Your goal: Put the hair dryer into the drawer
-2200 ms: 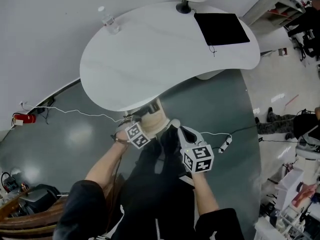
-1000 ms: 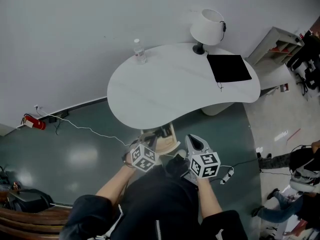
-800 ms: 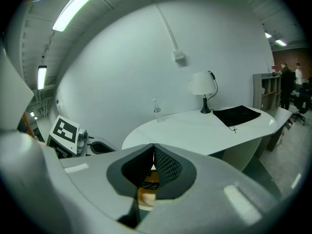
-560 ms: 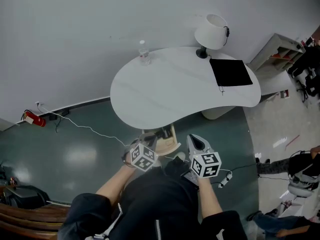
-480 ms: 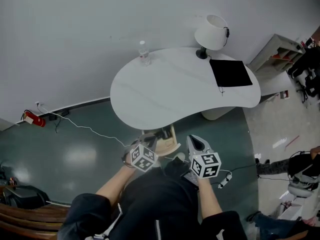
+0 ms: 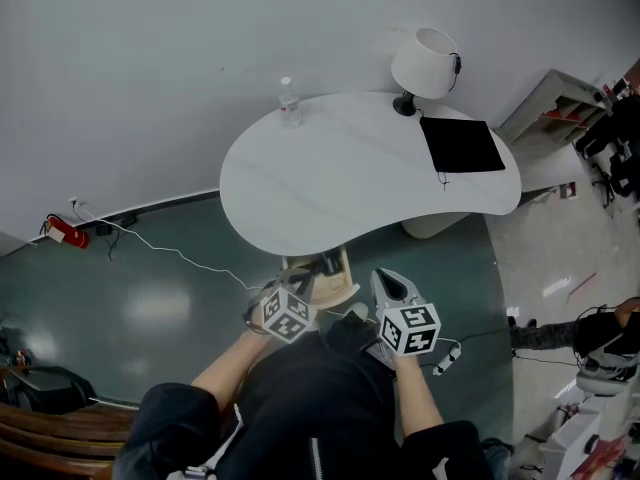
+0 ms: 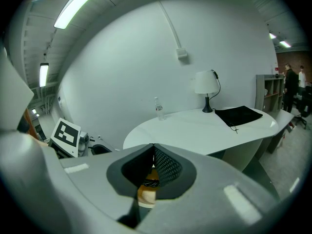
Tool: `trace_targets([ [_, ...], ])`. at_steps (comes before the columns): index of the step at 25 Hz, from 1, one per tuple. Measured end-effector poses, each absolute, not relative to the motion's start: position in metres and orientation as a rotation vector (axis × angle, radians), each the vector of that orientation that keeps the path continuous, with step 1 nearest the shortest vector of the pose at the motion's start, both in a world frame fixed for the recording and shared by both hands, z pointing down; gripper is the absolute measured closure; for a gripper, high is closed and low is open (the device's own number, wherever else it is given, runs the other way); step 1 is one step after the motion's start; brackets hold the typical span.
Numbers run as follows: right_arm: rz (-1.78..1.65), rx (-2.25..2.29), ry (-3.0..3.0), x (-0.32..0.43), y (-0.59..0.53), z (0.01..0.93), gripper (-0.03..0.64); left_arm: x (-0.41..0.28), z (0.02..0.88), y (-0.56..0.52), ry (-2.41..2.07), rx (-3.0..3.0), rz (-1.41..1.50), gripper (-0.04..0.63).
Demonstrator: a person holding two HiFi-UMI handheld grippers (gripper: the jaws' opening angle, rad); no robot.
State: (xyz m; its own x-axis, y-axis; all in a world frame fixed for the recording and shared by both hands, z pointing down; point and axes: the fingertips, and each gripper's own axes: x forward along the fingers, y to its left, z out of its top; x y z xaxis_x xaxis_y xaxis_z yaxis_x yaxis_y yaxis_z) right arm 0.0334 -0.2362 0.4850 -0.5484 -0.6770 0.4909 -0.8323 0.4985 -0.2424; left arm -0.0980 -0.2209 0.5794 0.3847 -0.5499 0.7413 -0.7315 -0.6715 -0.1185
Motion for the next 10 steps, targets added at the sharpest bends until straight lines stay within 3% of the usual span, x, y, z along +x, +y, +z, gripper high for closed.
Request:
trace_targets([
  [10, 0.646, 1.275, -2.412, 0.036, -0.2365, 0.4833, 0.614, -0.0957, 0.5839, -0.218, -1.121, 2.413, 1.162, 0.581],
])
